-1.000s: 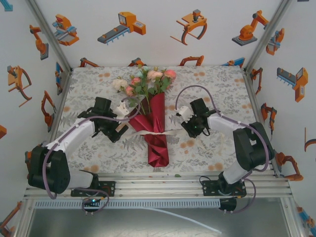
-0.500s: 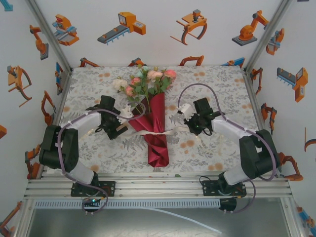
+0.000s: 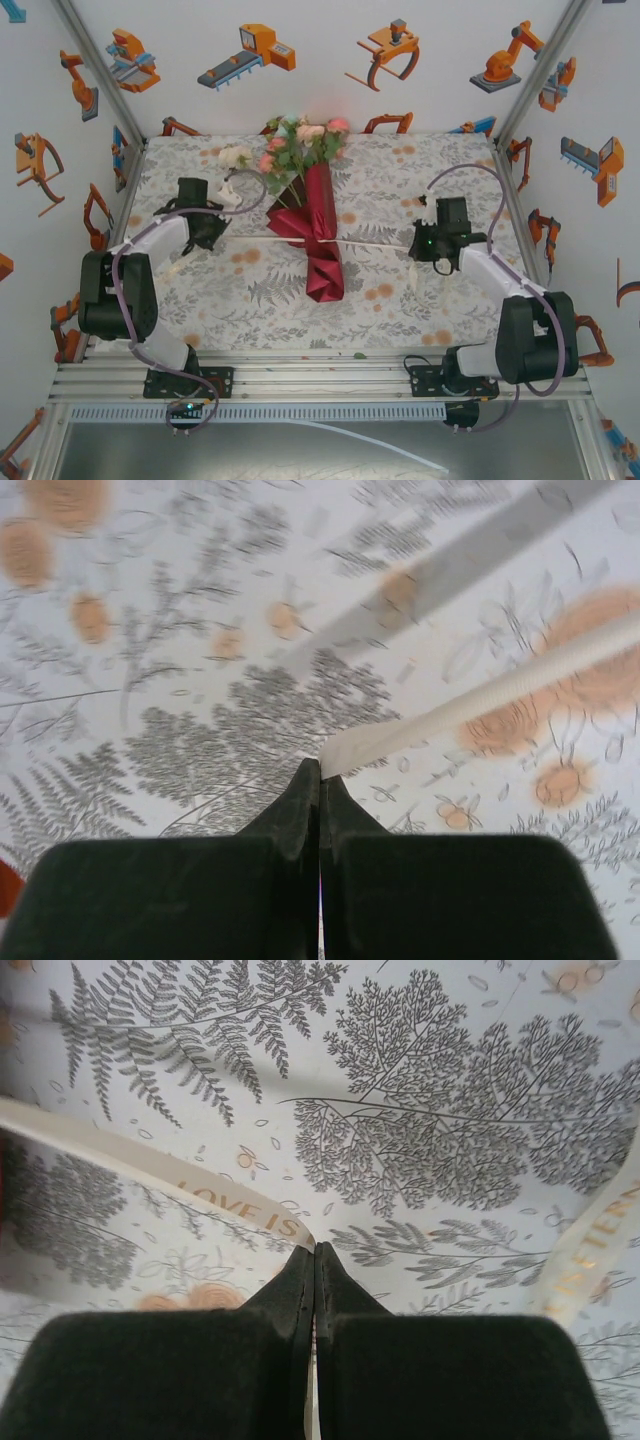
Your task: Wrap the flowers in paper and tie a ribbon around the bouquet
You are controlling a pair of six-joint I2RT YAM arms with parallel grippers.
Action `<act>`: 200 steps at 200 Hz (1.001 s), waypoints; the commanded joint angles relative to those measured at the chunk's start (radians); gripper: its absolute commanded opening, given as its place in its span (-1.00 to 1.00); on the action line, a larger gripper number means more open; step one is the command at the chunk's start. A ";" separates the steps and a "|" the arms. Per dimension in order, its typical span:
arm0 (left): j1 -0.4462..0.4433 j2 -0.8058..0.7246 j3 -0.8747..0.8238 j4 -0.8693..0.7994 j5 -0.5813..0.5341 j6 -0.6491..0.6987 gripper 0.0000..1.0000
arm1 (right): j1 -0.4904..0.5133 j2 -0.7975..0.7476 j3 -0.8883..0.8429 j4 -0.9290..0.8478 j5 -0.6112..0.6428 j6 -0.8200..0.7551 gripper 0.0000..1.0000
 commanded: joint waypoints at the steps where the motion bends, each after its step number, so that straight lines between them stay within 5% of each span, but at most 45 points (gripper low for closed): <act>1: 0.051 -0.031 0.056 -0.006 -0.121 -0.182 -1.00 | -0.027 -0.026 -0.016 -0.012 0.093 0.164 -1.00; 52: -0.023 -0.221 0.018 -0.057 0.221 -0.568 -1.00 | 0.044 -0.172 -0.062 0.070 -0.197 0.205 -1.00; 105: -0.127 -0.452 -0.132 -0.028 0.361 -0.974 -1.00 | 0.192 -0.289 -0.046 0.134 -0.328 0.188 -1.00; 139: -0.182 -0.609 -0.197 0.117 0.381 -1.014 -1.00 | 0.303 -0.268 0.012 0.201 -0.331 0.117 -1.00; 175: -0.258 -0.614 -0.209 0.237 0.322 -0.938 -1.00 | 0.341 -0.181 0.040 0.271 -0.252 0.067 -1.00; 200: -0.318 -0.569 -0.209 0.297 0.291 -0.870 -1.00 | 0.342 -0.114 0.046 0.254 -0.093 0.064 -1.00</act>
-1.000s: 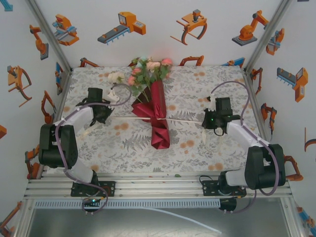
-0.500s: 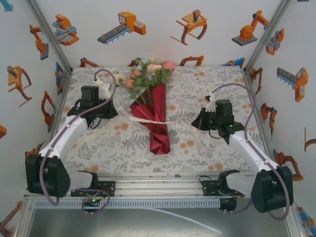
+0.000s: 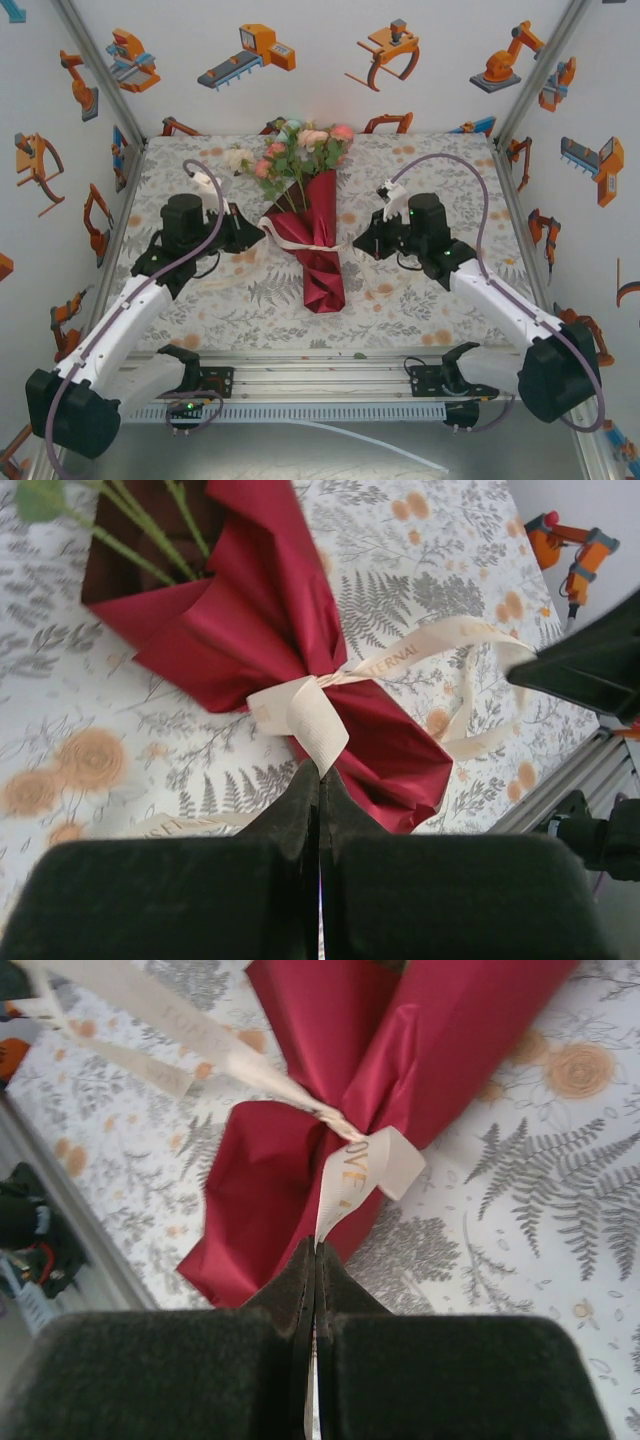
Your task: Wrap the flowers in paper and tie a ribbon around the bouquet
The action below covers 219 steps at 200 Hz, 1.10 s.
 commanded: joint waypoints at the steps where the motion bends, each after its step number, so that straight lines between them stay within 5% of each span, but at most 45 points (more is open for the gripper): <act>1: -0.045 0.037 -0.009 0.106 -0.032 0.068 -1.00 | 0.006 0.050 0.026 0.014 0.160 -0.034 -1.00; 104: -0.145 0.153 0.062 0.193 -0.128 0.269 -1.00 | 0.062 0.174 0.128 0.222 0.016 -0.033 -1.00; 130: -0.146 0.185 0.067 0.215 -0.140 0.295 -1.00 | 0.067 0.267 0.200 0.109 0.165 -0.041 -0.48; 154: -0.149 0.208 0.072 0.223 -0.129 0.298 -1.00 | 0.067 0.212 0.213 0.085 0.142 -0.080 -0.10; 199: -0.156 0.231 0.083 0.237 -0.122 0.312 -1.00 | 0.109 0.196 0.231 0.184 -0.073 -0.115 -0.03; 209: -0.157 0.240 0.086 0.235 -0.132 0.318 -1.00 | 0.110 0.207 0.241 0.174 -0.018 -0.122 0.00; 219: -0.158 0.247 0.090 0.229 -0.150 0.324 -1.00 | 0.106 0.210 0.254 0.106 0.165 -0.124 0.08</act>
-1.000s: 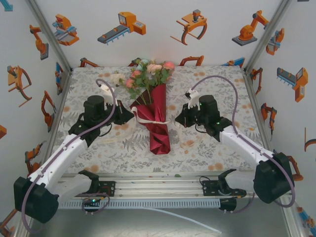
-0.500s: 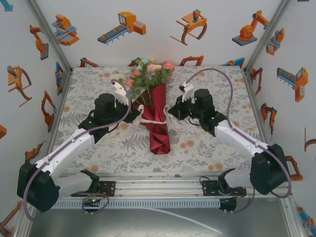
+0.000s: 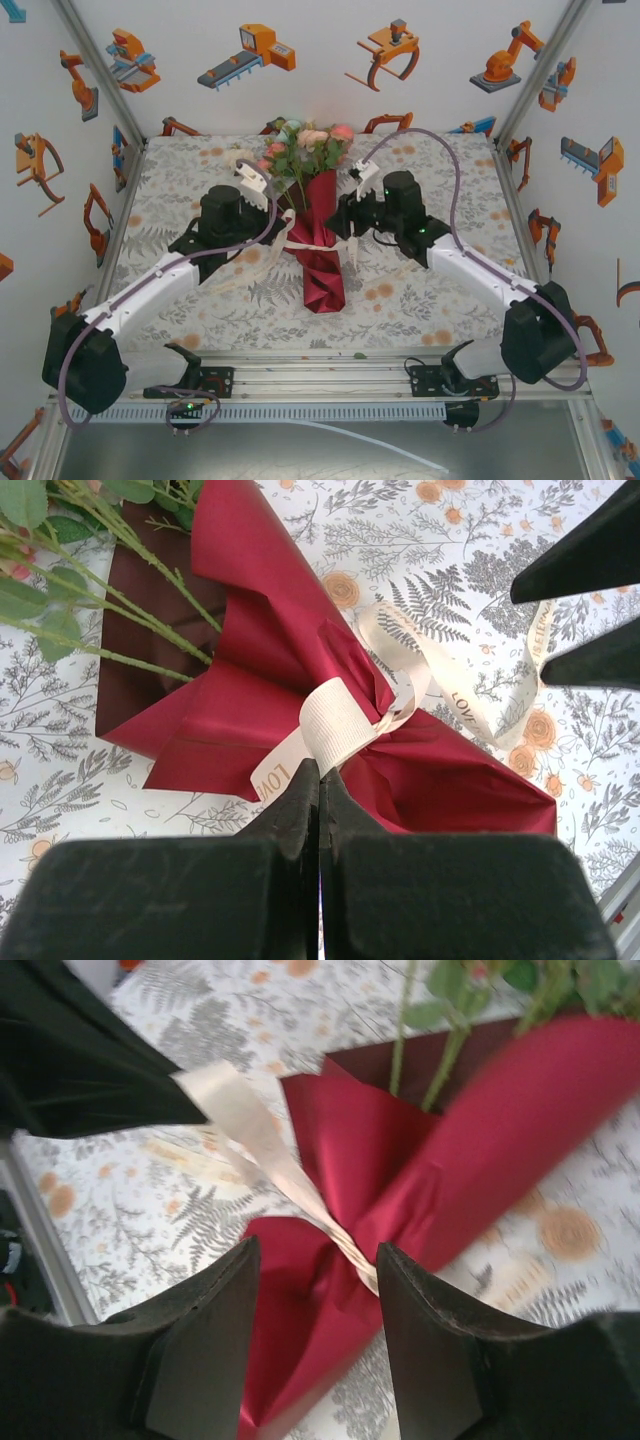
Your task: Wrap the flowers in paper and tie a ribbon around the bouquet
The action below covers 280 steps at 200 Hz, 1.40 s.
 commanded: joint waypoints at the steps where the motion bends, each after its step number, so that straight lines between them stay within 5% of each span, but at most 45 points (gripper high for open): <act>1: -0.006 0.016 0.041 0.027 -0.020 0.037 -1.00 | 0.006 0.011 0.050 -0.034 0.173 -0.035 0.09; 12: -0.007 0.021 0.045 0.027 -0.030 0.042 -1.00 | -0.018 0.024 0.067 -0.136 0.364 -0.008 0.19; 22: -0.007 0.024 0.049 0.027 -0.025 0.045 -1.00 | -0.067 0.050 0.075 -0.224 0.412 0.058 0.20; 60: -0.010 0.038 0.063 0.026 -0.008 0.050 -1.00 | -0.174 0.197 0.079 -0.323 0.226 0.258 0.19; 178: -0.017 0.047 0.054 0.032 -0.022 0.027 -1.00 | -0.164 0.450 0.115 -0.182 0.129 0.448 -0.11; 198: -0.017 0.045 0.049 0.040 -0.026 0.029 -1.00 | -0.164 0.473 0.120 -0.167 0.120 0.447 -0.34; 228: -0.017 0.032 0.038 0.044 -0.026 0.038 -1.00 | -0.163 0.422 0.152 -0.203 0.142 0.406 -1.00; 280: -0.025 -0.047 -0.041 0.117 0.070 0.087 -1.00 | -0.105 0.282 0.339 -0.306 0.011 0.305 -1.00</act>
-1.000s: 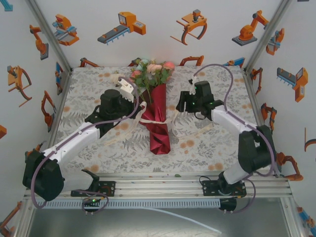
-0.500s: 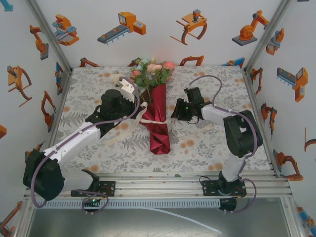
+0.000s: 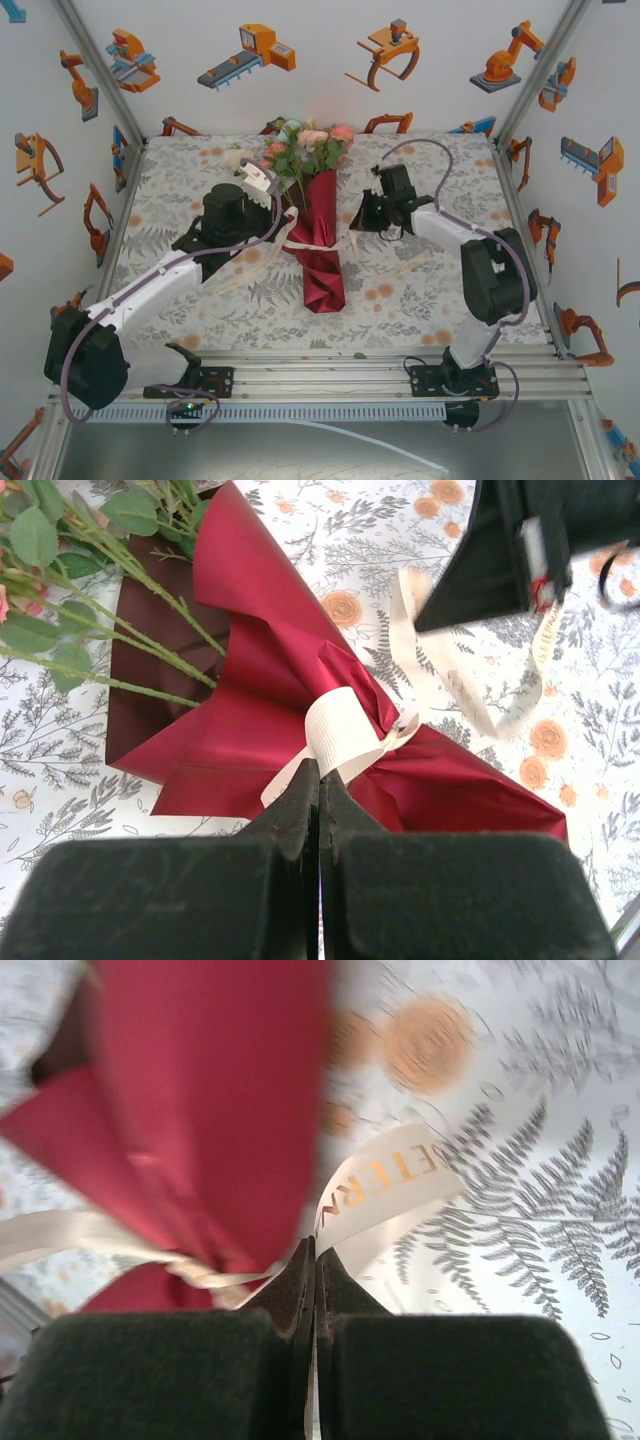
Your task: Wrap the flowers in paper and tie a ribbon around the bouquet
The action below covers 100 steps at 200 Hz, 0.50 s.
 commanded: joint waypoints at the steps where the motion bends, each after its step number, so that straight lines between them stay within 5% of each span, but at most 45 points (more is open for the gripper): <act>1: -0.011 -0.054 -0.038 0.070 0.073 0.049 -1.00 | 0.059 -0.057 0.143 -0.029 -0.103 -0.065 -1.00; 49: -0.037 -0.110 -0.089 0.098 0.107 0.074 -1.00 | 0.245 0.174 0.413 0.008 -0.215 0.022 -1.00; 71: -0.042 -0.126 -0.111 0.121 0.105 0.076 -1.00 | 0.297 0.264 0.559 -0.099 -0.233 0.009 -0.39; 100: -0.045 -0.128 -0.104 0.085 0.088 0.085 -1.00 | 0.255 0.185 0.517 -0.113 -0.137 -0.016 -0.17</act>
